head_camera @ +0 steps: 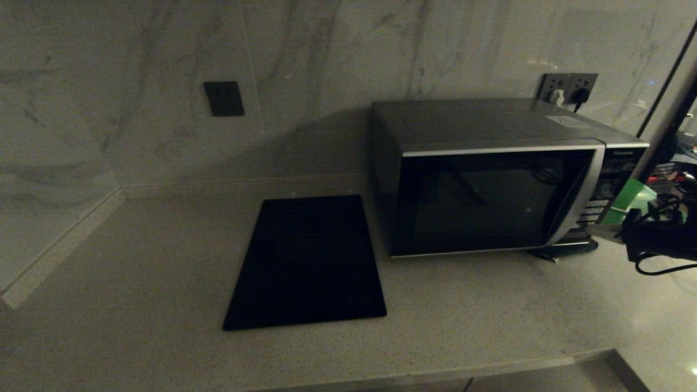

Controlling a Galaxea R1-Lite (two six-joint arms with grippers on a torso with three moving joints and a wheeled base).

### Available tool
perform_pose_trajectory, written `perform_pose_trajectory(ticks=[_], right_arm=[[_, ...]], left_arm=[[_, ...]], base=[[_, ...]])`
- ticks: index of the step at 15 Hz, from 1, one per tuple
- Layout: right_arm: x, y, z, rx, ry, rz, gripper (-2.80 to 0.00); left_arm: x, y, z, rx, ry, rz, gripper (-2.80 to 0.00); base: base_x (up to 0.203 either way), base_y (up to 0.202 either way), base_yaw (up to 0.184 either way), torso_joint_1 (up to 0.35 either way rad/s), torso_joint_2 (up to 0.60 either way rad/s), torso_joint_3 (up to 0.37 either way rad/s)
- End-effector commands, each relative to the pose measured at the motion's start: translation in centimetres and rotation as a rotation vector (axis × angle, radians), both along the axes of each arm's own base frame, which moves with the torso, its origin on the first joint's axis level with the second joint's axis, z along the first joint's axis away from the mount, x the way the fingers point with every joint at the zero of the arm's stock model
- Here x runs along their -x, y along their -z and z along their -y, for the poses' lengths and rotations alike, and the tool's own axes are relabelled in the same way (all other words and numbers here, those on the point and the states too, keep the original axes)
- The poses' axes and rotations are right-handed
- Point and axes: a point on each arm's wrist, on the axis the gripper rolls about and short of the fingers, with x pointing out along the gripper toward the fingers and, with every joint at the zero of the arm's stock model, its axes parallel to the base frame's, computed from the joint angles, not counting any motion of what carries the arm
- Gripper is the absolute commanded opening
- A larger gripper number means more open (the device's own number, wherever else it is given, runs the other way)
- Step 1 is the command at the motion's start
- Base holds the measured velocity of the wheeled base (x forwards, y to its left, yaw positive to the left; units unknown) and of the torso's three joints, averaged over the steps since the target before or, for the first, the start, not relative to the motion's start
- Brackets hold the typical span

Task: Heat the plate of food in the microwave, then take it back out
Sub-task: Open the microwave oven

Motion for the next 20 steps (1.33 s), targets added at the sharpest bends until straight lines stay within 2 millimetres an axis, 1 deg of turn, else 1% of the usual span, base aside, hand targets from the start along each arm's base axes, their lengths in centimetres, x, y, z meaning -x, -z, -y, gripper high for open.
perform_pose_trajectory(ticks=[1, 3, 5, 7, 9, 10, 11, 13, 15, 17, 18, 20], right_arm=[[3.1, -3.9, 1.1, 0.028, 0.06, 0.038, -2.8], [6.1, -7.3, 1.3, 0.063, 0.128, 0.058, -2.8], [9.3, -11.1, 0.2, 0.1, 0.206, 0.051, -2.8], [12.7, -15.1, -2.0, 0.168, 0.312, 0.036, -2.8], [16.1, -18.7, -5.5, 0.265, 0.384, 0.032, -2.8], [17.6, -19.8, -7.6, 0.316, 0.399, 0.017, -2.8], [19.0, -20.6, -10.2, 0.372, 0.402, -0.008, -2.8], [21.2, -21.3, -15.1, 0.472, 0.376, -0.042, -2.8], [24.4, -22.0, -18.8, 0.564, 0.379, -0.023, -2.8], [28.2, -22.7, -21.3, 0.653, 0.41, 0.045, -2.8], [30.3, -22.9, -22.0, 0.712, 0.444, 0.079, -2.8], [34.5, -22.8, -22.8, 0.822, 0.52, 0.149, -2.8]], left_arm=[[0.0, 0.0, 0.0, 0.001, -0.002, 0.0, -2.8], [0.0, 0.0, 0.0, 0.001, -0.002, 0.0, -2.8], [0.0, 0.0, 0.0, 0.001, -0.002, 0.0, -2.8], [0.0, 0.0, 0.0, 0.001, -0.002, 0.0, -2.8], [0.0, 0.0, 0.0, 0.001, -0.001, 0.001, -2.8], [0.0, 0.0, 0.0, 0.001, -0.001, 0.0, -2.8], [0.0, 0.0, 0.0, 0.001, -0.002, 0.0, -2.8], [0.0, 0.0, 0.0, 0.001, -0.002, 0.0, -2.8], [0.0, 0.0, 0.0, 0.001, -0.001, 0.0, -2.8], [0.0, 0.0, 0.0, 0.001, -0.002, 0.0, -2.8], [0.0, 0.0, 0.0, 0.001, -0.002, 0.0, -2.8], [0.0, 0.0, 0.0, 0.001, -0.002, 0.0, -2.8]], base=[[0.0, 0.0, 0.0, 0.0, 0.0, 0.0], [0.0, 0.0, 0.0, 0.0, 0.0, 0.0], [0.0, 0.0, 0.0, 0.0, 0.0, 0.0], [0.0, 0.0, 0.0, 0.0, 0.0, 0.0], [0.0, 0.0, 0.0, 0.0, 0.0, 0.0], [0.0, 0.0, 0.0, 0.0, 0.0, 0.0], [0.0, 0.0, 0.0, 0.0, 0.0, 0.0], [0.0, 0.0, 0.0, 0.0, 0.0, 0.0], [0.0, 0.0, 0.0, 0.0, 0.0, 0.0], [0.0, 0.0, 0.0, 0.0, 0.0, 0.0], [0.0, 0.0, 0.0, 0.0, 0.0, 0.0], [0.0, 0.0, 0.0, 0.0, 0.0, 0.0]])
